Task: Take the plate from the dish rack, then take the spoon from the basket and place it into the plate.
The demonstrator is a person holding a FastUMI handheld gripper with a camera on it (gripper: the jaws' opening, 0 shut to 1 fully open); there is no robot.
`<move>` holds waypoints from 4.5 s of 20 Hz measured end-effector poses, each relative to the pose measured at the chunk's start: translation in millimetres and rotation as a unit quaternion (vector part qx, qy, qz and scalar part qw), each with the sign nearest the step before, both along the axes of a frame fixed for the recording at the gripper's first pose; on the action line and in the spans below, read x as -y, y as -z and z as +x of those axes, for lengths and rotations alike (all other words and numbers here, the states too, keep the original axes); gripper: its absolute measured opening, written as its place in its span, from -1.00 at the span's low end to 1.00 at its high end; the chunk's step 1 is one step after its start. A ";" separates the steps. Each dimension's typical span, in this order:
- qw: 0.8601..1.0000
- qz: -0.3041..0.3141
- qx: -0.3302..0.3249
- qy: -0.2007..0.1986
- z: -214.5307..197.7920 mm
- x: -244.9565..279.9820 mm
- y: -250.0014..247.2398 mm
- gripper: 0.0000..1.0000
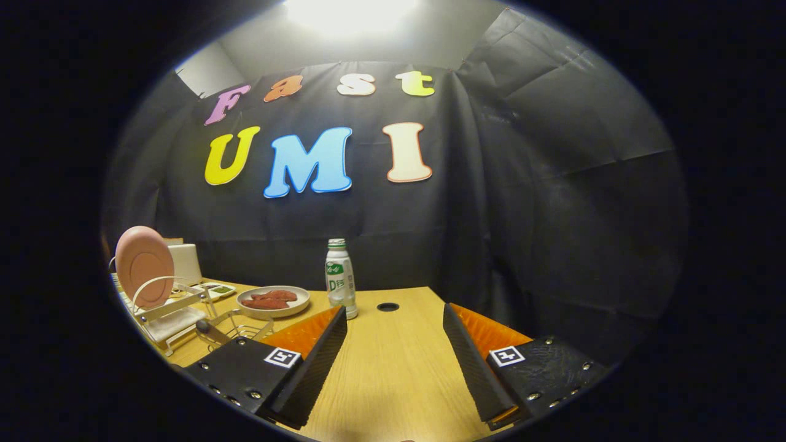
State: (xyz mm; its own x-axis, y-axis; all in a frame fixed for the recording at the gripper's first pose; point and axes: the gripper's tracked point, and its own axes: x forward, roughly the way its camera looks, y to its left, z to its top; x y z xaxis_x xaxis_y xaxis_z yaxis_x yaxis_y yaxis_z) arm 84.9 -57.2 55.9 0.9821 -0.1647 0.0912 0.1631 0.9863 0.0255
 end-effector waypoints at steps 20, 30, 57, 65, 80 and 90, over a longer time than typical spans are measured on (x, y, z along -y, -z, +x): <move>1.000 0.001 -0.011 0.026 -148.6 -88.6 -133.1 0.92; 0.996 -0.006 -0.024 -0.081 -141.3 -229.7 -160.6 0.92; 0.950 0.009 -0.211 -0.231 -6.5 -405.2 -119.0 0.92; 0.892 0.073 -0.381 -0.234 26.4 -433.2 -49.5 0.93; 0.795 0.044 -0.576 -0.184 37.3 -456.4 24.1 -0.07; 0.788 -0.018 -0.602 -0.128 40.9 -449.8 17.6 -0.31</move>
